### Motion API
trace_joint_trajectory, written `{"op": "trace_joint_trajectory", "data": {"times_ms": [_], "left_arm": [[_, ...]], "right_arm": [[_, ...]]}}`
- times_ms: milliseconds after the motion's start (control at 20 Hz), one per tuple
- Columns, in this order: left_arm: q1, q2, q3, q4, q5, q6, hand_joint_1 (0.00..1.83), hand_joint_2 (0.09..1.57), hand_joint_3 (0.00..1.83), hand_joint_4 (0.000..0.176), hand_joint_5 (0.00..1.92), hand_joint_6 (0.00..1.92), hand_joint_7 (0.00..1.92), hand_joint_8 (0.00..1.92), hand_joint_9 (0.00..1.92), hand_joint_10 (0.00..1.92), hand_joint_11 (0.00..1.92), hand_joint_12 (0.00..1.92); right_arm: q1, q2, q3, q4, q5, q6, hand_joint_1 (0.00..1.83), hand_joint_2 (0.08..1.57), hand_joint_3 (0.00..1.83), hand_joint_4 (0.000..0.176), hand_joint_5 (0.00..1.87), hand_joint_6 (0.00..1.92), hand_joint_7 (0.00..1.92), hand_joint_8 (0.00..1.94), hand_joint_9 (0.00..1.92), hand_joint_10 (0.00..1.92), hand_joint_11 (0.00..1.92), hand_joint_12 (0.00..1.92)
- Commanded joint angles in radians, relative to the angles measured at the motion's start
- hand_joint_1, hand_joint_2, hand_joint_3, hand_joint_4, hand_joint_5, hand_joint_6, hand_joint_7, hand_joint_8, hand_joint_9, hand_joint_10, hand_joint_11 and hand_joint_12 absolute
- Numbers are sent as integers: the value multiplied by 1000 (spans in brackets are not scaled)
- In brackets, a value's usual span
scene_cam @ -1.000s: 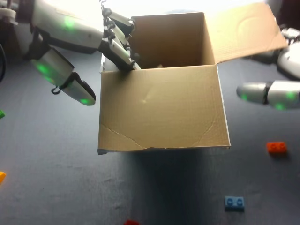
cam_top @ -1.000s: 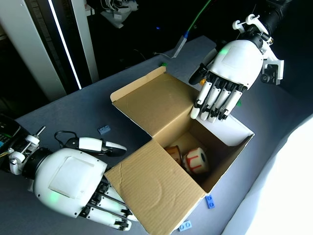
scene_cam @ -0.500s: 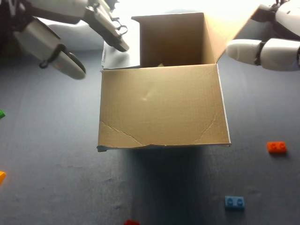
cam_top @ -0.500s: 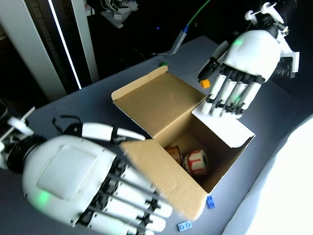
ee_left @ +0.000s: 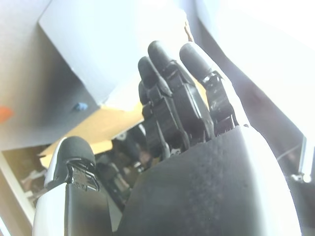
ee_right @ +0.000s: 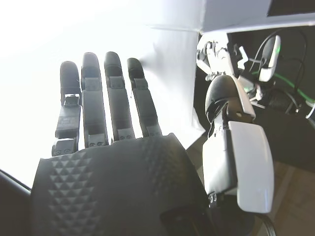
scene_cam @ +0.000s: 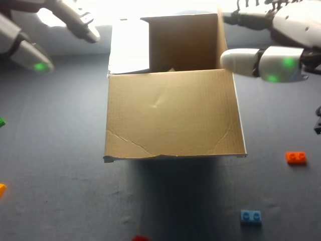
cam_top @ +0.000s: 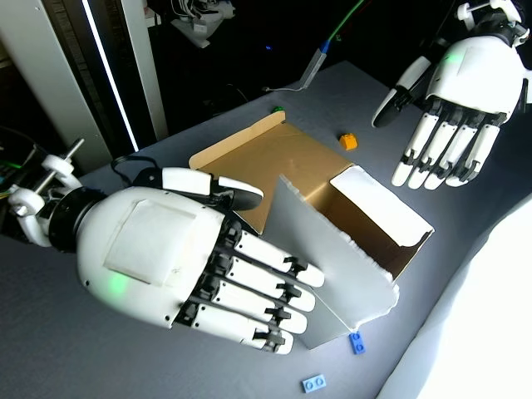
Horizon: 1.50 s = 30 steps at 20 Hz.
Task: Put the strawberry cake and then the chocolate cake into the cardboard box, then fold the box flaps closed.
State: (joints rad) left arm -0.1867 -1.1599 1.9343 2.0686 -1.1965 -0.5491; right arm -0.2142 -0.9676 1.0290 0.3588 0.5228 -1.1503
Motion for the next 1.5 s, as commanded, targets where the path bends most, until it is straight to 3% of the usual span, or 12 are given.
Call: {"op": "trace_joint_trajectory", "data": {"times_ms": [0, 250, 500, 1000, 1150, 1450], "left_arm": [[-16, 17, 7, -68, 1, -2, 276, 1155, 4, 0, 507, 0, 698, 0, 572, 498, 159, 1390], [-14, 96, -23, -35, -39, -18, 315, 1143, 0, 0, 509, 0, 706, 3, 582, 514, 169, 1392], [48, 158, -85, -36, -59, -15, 316, 1142, 0, 0, 518, 2, 705, 0, 582, 501, 185, 1355], [283, 239, -268, -207, -18, 109, 295, 1146, 0, 0, 532, 4, 705, 2, 555, 577, 148, 1428], [370, 241, -304, -264, 2, 140, 280, 1149, 0, 0, 526, 1, 705, 2, 548, 580, 142, 1429], [468, 244, -379, -340, 37, 191, 292, 1152, 1, 0, 520, 0, 706, 2, 557, 573, 160, 1396]], "right_arm": [[13, 7, 1, -12, 99, -2, 0, 1136, 0, 0, 276, 2, 363, 8, 376, 9, 0, 898], [16, -23, 2, -12, 87, -23, 0, 1144, 0, 0, 274, 8, 359, 3, 378, 8, 0, 924], [30, -58, 25, -11, 28, -40, 0, 1140, 0, 0, 277, 5, 352, 1, 372, 3, 0, 949], [25, -75, 39, -11, -12, -51, 0, 1142, 0, 0, 271, 0, 355, 1, 363, 2, 0, 904], [56, -63, 38, 0, -4, -49, 0, 1133, 0, 0, 278, 3, 362, 3, 367, 4, 0, 905], [108, -7, 37, 47, -14, -44, 0, 1141, 1, 0, 293, 8, 371, 5, 372, 5, 0, 914]]}}
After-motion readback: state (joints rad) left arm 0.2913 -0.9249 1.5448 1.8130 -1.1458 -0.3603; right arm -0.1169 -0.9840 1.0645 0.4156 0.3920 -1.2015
